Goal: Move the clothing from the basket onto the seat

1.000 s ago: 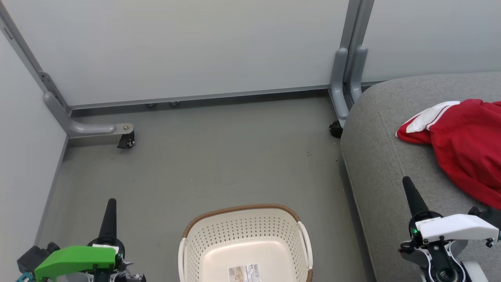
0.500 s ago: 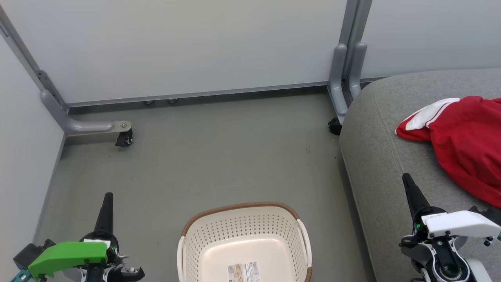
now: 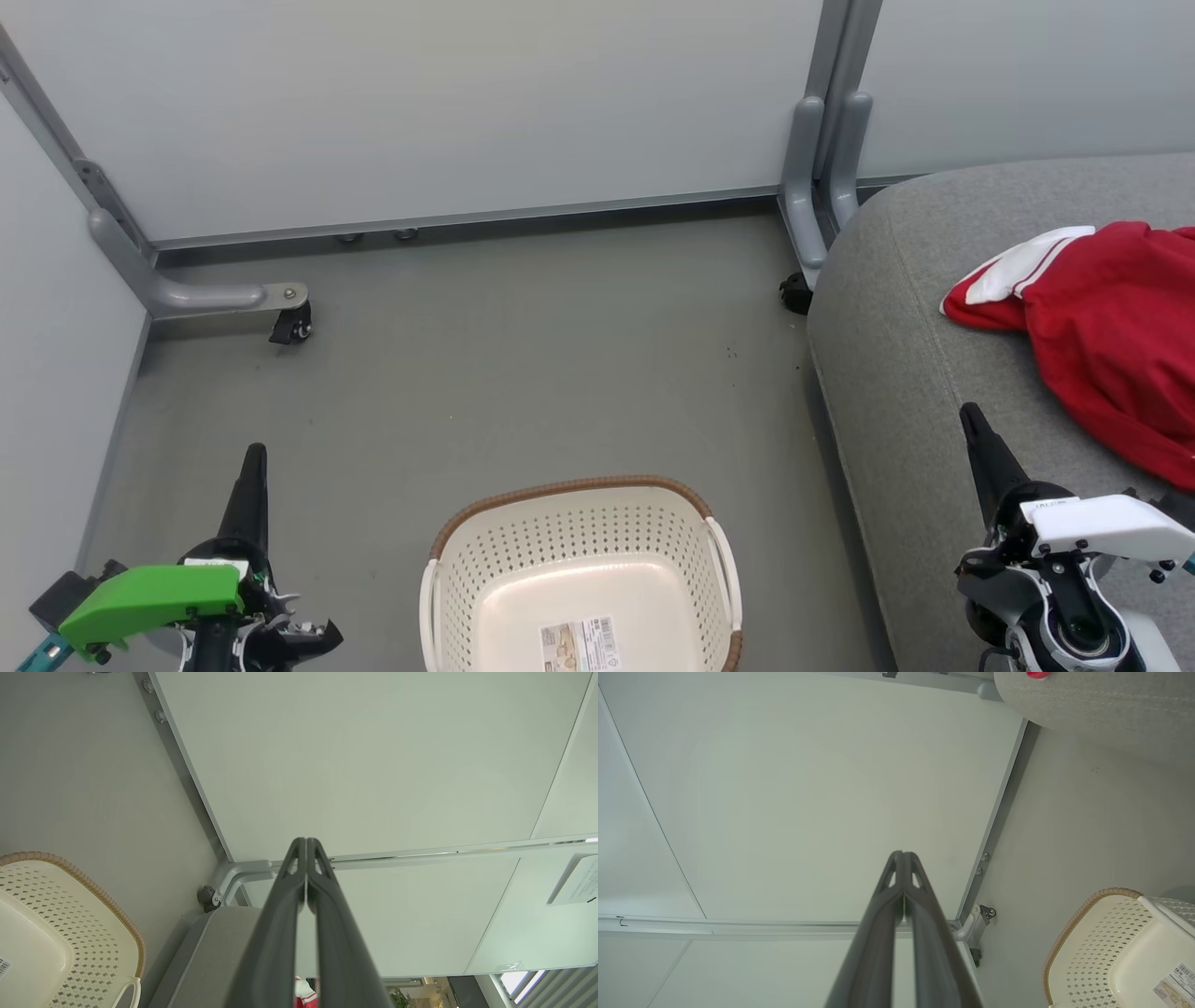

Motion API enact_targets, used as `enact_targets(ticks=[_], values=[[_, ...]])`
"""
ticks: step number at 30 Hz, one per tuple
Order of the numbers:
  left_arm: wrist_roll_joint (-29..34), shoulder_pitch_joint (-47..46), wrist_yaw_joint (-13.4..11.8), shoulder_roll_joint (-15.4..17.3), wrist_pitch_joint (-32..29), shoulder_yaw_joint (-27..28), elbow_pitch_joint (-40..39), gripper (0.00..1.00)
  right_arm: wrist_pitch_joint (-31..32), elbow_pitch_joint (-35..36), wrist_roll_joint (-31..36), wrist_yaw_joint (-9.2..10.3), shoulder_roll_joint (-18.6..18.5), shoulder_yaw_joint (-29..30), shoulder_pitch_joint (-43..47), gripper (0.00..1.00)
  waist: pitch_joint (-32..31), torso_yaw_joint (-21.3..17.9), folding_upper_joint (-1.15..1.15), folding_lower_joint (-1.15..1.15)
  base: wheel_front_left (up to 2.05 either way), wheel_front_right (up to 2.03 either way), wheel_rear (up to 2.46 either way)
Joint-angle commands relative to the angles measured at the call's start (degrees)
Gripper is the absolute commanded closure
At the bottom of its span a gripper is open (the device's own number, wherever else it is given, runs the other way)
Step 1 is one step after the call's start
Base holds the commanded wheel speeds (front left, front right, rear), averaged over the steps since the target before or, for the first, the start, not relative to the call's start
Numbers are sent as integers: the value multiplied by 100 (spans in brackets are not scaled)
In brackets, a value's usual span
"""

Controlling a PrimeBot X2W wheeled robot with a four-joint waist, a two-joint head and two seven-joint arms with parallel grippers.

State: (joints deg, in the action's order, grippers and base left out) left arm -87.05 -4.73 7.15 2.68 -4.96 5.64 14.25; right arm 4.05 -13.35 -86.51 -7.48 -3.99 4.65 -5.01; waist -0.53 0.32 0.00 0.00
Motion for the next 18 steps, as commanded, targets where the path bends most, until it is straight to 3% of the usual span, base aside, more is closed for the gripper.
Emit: enact_targets(ticks=[1, 18], values=[[-119, -117, 48, 33, -34, 43, -29, 100, 41, -13, -126, -3, 12, 25, -66, 100, 7, -3, 0, 0, 0, 0, 0], [-545, -188, 51, 36, -180, 102, -24, 100, 201, -73, -667, -2, 51, 115, -133, 100, 71, -32, 0, 0, 0, 0, 0]])
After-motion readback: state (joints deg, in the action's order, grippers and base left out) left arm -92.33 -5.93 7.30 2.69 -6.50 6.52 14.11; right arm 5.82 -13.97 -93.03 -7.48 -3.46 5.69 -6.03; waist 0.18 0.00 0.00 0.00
